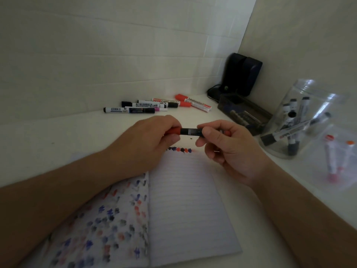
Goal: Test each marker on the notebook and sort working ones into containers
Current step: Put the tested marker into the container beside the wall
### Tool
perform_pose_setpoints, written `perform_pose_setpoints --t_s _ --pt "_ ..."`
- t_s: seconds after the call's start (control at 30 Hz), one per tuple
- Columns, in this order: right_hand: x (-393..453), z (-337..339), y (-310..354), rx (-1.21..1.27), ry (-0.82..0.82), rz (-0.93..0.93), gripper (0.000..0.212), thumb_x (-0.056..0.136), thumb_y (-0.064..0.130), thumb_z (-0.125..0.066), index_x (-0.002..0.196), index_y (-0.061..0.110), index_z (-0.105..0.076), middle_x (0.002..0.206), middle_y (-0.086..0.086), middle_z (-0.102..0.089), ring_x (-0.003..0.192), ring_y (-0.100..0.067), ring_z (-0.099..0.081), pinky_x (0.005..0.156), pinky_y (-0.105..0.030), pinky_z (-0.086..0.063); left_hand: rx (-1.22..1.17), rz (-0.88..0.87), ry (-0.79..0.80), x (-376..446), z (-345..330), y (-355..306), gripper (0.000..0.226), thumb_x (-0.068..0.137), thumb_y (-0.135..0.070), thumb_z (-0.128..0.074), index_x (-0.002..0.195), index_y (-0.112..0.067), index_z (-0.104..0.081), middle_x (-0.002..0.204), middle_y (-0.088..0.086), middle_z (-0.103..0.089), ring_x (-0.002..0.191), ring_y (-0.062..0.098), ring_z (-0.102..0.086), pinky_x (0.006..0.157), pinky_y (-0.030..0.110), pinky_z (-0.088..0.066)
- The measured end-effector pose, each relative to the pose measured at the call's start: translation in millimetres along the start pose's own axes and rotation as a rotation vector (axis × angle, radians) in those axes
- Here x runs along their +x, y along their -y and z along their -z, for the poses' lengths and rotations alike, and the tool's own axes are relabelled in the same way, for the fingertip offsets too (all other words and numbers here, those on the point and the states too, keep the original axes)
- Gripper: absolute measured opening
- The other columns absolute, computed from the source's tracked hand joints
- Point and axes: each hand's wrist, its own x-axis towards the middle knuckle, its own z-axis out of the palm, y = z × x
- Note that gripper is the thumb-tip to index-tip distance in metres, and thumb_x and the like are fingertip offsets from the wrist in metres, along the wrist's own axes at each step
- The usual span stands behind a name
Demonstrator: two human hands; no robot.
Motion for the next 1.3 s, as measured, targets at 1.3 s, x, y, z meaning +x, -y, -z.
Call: perform_pose_setpoints --t_s 1.3 --pt "-516 147 -208 0.618 -1.211 -0.657 0.046 0.097 -0.005 -0.059 0.14 0.01 -0.056 0.102 -0.026 -0.071 0.055 -0.025 -0.057 0.053 -0.036 -0.043 -0.437 0.003 1.3 -156 -329 -391 0.052 0.103 -0.03 -0.055 0.151 -0.044 -0.04 0.147 -0.008 -0.048 0.126 0.013 -0.053 0.104 0.032 -0.05"
